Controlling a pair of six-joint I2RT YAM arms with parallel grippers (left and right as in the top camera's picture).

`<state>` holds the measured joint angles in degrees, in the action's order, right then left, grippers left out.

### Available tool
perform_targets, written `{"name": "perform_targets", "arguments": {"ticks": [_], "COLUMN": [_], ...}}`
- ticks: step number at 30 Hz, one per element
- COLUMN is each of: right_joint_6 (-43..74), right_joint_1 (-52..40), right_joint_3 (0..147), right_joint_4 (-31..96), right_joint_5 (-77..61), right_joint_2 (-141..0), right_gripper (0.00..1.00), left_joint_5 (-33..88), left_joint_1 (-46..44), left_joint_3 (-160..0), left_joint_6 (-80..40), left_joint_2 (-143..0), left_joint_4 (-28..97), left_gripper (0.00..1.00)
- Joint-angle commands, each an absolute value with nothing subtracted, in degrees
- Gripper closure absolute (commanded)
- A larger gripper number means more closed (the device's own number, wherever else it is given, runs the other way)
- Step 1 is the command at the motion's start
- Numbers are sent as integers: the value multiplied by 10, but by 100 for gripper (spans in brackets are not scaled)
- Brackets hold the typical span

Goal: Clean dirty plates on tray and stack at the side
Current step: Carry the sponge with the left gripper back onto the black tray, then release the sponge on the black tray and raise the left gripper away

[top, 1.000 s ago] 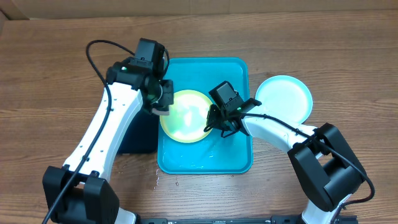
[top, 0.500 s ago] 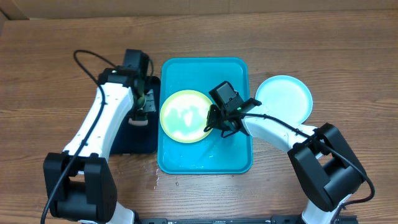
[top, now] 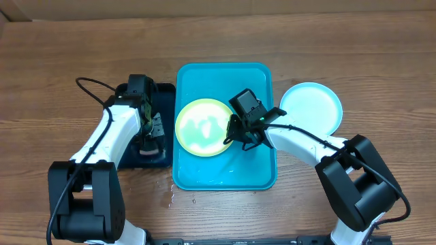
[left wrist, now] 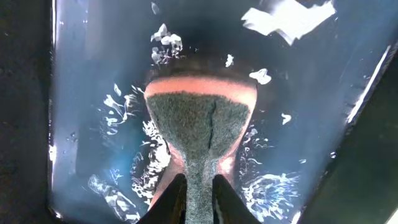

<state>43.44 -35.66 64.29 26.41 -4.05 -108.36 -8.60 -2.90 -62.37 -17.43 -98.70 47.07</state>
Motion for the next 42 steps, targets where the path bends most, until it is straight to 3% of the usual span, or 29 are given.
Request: {"name": "perform_targets", "arguments": {"ticks": [1,7,14,22,31,34,36,37,38,42], "right_joint_6": [431,431,431,431,431,431,431,431,432,435], "right_joint_1": [-355,-355,-355,-355,-355,-355,-355,-355,-355,-355], "right_joint_3": [642,642,642,642,642,641,639,637,635,634], "right_joint_4": [268,268,268,248,238,238,238,236,234,224], "right_joint_5": [-30,-30,-30,-4,15,18,19,19,19,10], "right_joint_2": [-1075,-1075,-1075,-1075,-1075,-1075,-1075,-1076,-1079,-1092], "right_gripper": [96,96,96,82,80,79,74,74,73,73], "left_joint_5": [-84,-69,-32,25,-8,-29,-36,-36,-40,-68], "left_joint_1": [-30,-30,-30,-30,-30,-30,-30,-30,-30,-30], "left_joint_3": [-616,-631,-751,-784,-784,-784,-784,-784,-784,-784], "left_joint_6": [-169,-170,-170,-170,-206,-211,-210,-210,-210,-210], "left_joint_2": [-990,-987,-958,-822,-625,-570,-542,-531,-521,-517], "left_joint_4": [469,492,597,655,671,673,679,683,687,703], "left_gripper": [84,78,82,83,83,78,75,64,45,27]}}
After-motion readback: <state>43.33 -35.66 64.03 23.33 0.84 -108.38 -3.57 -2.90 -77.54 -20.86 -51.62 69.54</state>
